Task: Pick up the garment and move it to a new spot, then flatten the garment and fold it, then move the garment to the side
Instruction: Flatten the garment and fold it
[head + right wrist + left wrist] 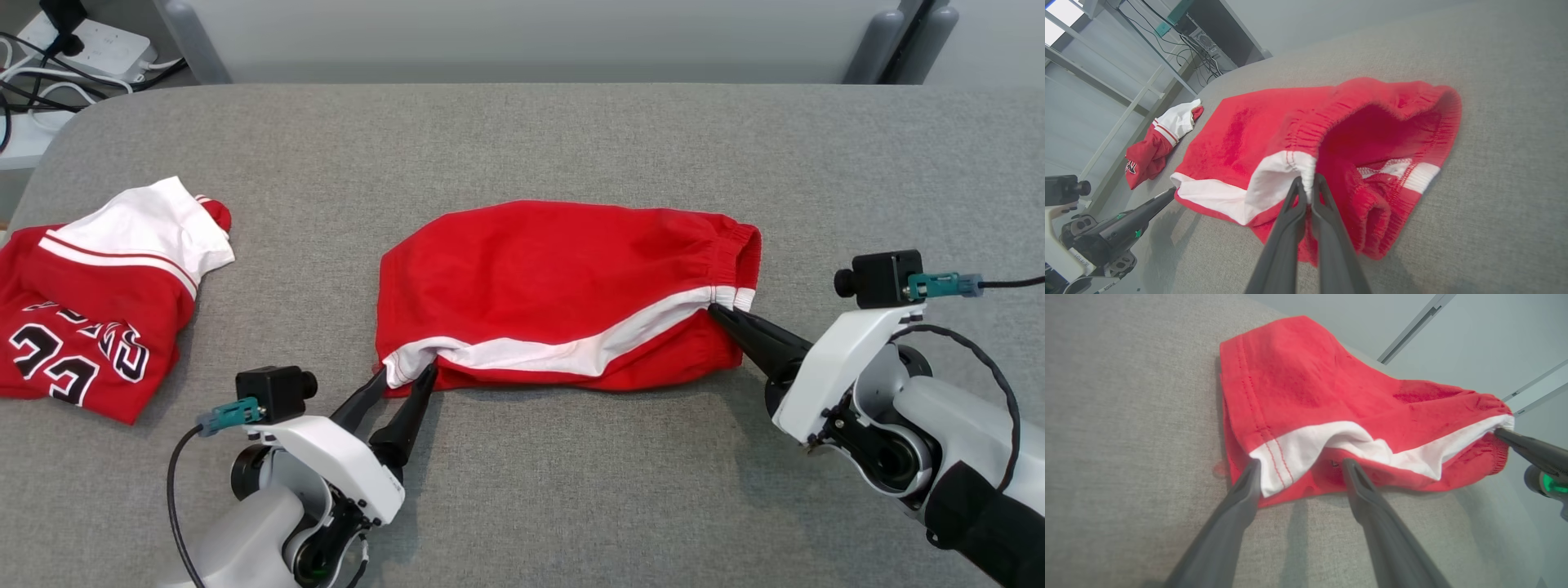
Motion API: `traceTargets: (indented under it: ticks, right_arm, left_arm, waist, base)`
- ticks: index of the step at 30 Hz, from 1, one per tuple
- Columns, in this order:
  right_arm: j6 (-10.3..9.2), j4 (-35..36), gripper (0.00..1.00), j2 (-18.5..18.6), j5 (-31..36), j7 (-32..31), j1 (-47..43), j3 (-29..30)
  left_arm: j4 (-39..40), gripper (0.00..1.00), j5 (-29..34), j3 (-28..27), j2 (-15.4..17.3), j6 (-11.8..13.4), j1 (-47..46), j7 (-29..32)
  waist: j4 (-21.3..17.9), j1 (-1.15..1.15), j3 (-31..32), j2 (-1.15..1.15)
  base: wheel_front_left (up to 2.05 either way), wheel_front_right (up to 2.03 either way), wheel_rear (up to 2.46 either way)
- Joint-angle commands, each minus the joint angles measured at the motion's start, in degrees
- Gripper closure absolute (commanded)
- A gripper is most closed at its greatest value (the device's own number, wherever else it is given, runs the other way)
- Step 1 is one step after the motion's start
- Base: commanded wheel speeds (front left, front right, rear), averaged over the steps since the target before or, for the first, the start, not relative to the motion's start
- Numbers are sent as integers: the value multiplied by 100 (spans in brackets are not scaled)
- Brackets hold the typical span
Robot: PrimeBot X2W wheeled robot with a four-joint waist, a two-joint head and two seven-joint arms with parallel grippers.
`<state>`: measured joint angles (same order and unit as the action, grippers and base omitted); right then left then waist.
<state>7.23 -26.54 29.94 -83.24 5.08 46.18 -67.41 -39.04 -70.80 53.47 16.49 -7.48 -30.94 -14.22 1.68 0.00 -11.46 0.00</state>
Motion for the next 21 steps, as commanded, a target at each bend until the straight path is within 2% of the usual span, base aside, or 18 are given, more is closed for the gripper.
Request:
traceTargets:
  ticks: [1, 13, 14, 16, 17, 18, 21]
  right_arm:
    - [25, 113, 100, 74, -63, 94, 33, 8]
    - [25, 157, 100, 47, -85, 147, 155, -81]
    - [25, 161, 100, 45, -87, 150, 163, -89]
    - [25, 166, 100, 42, -96, 157, 174, -103]
    - [25, 169, 100, 43, -101, 160, 178, -109]
    - [25, 172, 100, 45, -109, 162, 180, -116]
    - [25, 174, 100, 62, -131, 172, 178, -134]
  left_arm:
    - [111, 0, -85, -130, 222, -1, -235, -67]
    - [253, 0, -807, 98, 360, -1, -271, -34]
    - [289, 7, -877, 55, 359, -1, -271, -43]
    - [328, 66, -883, 65, 392, -1, -289, -55]
    - [350, 89, -910, 54, 400, -1, -285, -59]
    - [363, 100, -893, 72, 426, -1, -290, -63]
    - [414, 100, -897, 90, 468, -1, -277, -70]
  waist:
    - [-11, 0, -6, 0]
    - [-54, 0, -41, 0]
    - [-52, 0, -45, 0]
    - [-47, 0, -50, 0]
    - [-44, 0, -50, 0]
    - [-40, 0, -51, 0]
    - [-20, 0, -45, 0]
  base:
    - [0, 0, 0]
    - [0, 0, 0]
    - [0, 0, 0]
    - [0, 0, 0]
    - [0, 0, 0]
    - [0, 0, 0]
    - [0, 0, 0]
